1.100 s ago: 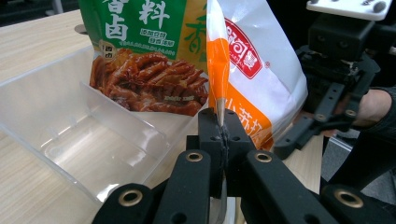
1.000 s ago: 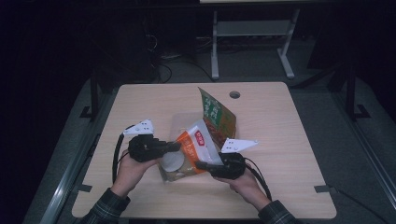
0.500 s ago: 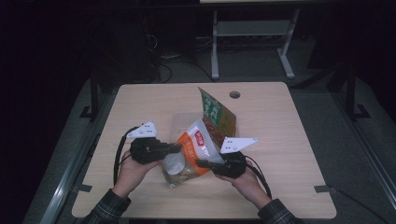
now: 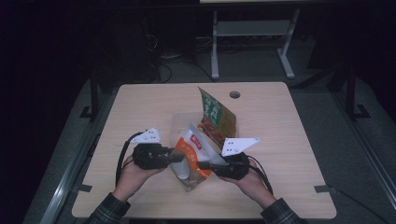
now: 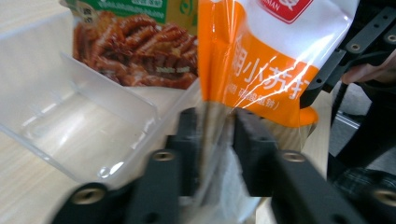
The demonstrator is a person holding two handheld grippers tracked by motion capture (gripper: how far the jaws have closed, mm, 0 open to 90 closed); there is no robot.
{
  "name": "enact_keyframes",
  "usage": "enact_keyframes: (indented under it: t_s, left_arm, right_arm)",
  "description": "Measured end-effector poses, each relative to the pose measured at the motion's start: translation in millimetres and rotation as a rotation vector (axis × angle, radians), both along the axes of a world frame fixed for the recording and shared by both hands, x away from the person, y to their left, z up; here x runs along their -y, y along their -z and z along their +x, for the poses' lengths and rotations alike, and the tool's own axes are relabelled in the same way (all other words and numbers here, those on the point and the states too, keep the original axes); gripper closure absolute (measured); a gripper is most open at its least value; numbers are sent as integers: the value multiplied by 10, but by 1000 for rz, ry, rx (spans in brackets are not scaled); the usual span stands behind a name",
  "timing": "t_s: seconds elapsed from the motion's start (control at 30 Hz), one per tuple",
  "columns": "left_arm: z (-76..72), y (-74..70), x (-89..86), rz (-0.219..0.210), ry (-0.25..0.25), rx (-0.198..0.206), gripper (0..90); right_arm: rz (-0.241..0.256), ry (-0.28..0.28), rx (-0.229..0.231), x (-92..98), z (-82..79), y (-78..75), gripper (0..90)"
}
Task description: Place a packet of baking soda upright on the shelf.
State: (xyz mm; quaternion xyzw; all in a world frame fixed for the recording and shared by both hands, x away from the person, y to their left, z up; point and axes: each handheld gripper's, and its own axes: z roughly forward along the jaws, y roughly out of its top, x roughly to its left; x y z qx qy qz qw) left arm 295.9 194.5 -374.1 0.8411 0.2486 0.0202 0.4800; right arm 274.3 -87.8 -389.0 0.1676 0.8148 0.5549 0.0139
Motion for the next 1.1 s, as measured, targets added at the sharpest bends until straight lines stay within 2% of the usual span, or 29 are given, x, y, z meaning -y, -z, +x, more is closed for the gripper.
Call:
enact_keyframes:
  t_s: [0.07,0.2,0.3,0.4,0.57,0.63,0.73,0.93,1.1]
  left_arm:
    - [-26,11,-3,1,-1,1,560]
    - [-82,27,-48,4,3,8,459]
    - [-138,75,-99,23,-9,18,401]
    - [-195,175,-157,54,-9,8,358]
    - [-318,368,-253,141,-3,-10,311]
    - [-366,425,-288,164,-6,-22,279]
    - [-412,504,-320,176,-13,-35,233]
    - [-413,602,-268,243,7,-43,184]
    - [-422,634,-239,251,6,-64,181]
  right_arm:
    - [-12,-7,3,-6,-18,-11,900]
    - [-29,-25,10,-7,-36,-19,900]
    - [-45,-38,16,2,-58,-31,900]
    - [-53,-45,23,25,-78,-48,900]
    - [-50,-46,23,80,-86,-95,900]
    - [-46,-47,31,100,-84,-134,900]
    - [-50,-35,42,124,-71,-206,900]
    - [-69,4,66,114,23,-343,900]
    - [-99,31,76,67,133,-438,900]
